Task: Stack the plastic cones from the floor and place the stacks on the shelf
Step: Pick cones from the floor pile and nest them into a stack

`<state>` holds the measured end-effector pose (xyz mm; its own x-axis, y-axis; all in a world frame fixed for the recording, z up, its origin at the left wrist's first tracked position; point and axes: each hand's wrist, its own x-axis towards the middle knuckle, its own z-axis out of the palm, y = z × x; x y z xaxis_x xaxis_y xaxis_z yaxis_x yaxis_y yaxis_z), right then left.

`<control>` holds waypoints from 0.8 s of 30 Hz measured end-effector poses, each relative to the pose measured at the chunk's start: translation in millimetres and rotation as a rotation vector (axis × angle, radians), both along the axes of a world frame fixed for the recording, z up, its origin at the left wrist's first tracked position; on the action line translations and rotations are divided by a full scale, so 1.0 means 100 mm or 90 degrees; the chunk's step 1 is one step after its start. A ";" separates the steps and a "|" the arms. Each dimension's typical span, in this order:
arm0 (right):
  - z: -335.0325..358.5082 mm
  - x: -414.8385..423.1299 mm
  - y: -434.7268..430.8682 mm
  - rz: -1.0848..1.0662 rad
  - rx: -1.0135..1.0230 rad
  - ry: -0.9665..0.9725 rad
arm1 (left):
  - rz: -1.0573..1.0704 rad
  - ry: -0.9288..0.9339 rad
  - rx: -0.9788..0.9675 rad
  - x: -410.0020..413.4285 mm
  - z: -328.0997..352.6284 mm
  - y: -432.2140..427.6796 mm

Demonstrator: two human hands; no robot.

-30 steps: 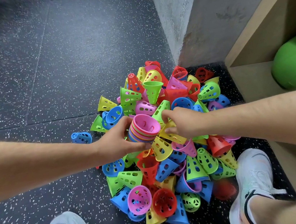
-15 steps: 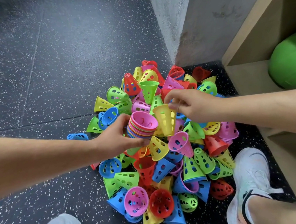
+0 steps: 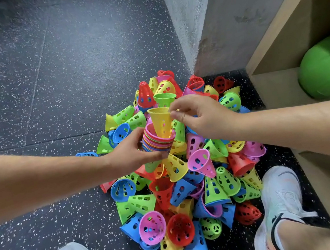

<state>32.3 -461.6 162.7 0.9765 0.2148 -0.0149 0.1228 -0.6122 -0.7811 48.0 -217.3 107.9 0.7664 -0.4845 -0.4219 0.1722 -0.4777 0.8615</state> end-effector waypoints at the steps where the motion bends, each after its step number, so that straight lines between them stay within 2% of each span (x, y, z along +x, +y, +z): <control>1: 0.00 -0.02 0.02 0.026 -0.007 0.016 | 0.002 -0.003 -0.001 0.01 0.01 0.01; 4: 0.01 -0.04 0.06 0.107 -0.007 0.101 | 0.011 -0.010 -0.009 0.03 0.01 0.02; 7: -0.04 0.00 0.07 0.075 0.027 0.149 | 0.013 0.001 -0.017 0.02 0.00 0.05; 9: -0.14 0.09 0.01 0.078 -0.099 0.102 | 0.009 0.003 -0.014 0.01 -0.02 0.07; 12: -0.32 0.21 -0.07 0.227 -0.424 0.030 | 0.002 0.006 -0.011 0.01 -0.04 0.10; 15: -0.41 0.29 -0.07 0.358 -0.642 -0.037 | 0.002 0.010 -0.016 0.02 -0.04 0.12; 18: -0.48 0.36 -0.01 0.413 -0.733 -0.055 | 0.005 0.013 -0.020 0.02 -0.04 0.16; 24: -0.55 0.42 0.06 0.444 -0.760 -0.068 | 0.011 0.021 -0.012 0.03 -0.03 0.21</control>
